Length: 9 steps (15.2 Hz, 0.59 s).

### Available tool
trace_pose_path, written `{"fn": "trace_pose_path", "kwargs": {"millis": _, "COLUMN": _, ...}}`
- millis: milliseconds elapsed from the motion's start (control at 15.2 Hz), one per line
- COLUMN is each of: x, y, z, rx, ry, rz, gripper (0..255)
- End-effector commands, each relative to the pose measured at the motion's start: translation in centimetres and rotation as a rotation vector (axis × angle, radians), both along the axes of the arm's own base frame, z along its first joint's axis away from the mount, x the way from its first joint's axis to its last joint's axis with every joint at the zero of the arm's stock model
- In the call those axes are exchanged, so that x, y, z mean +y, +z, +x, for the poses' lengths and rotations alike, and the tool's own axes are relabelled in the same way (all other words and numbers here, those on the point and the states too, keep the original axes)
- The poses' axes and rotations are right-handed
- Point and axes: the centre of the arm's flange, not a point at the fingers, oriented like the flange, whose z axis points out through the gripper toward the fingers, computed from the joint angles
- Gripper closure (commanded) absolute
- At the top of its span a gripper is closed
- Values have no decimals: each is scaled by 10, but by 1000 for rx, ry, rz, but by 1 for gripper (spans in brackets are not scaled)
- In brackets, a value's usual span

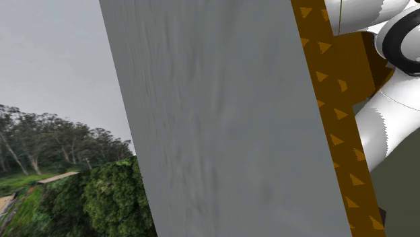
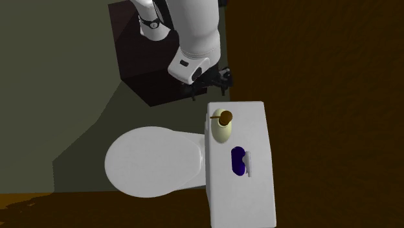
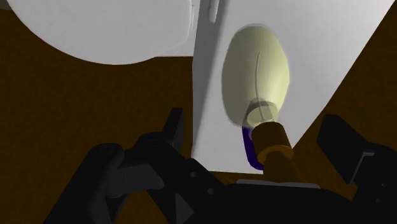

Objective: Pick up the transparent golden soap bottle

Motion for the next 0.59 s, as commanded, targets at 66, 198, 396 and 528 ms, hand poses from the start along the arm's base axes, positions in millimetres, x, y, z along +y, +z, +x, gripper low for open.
{"fn": "trace_pose_path", "kwargs": {"millis": 66, "x": 18, "y": -16, "z": 33, "rx": -14, "ry": -6, "rz": 10, "gripper": 0}}
{"fn": "trace_pose_path", "kwargs": {"millis": 198, "x": 29, "y": -25, "z": 54, "rx": -23, "ry": -11, "rz": 16, "gripper": 0}}
{"fn": "trace_pose_path", "kwargs": {"millis": 396, "x": 34, "y": -40, "z": 64, "rx": -28, "ry": -12, "rz": 18, "gripper": 0}}
{"fn": "trace_pose_path", "kwargs": {"millis": 528, "x": 34, "y": -51, "z": 64, "rx": -28, "ry": -12, "rz": 18, "gripper": 0}}
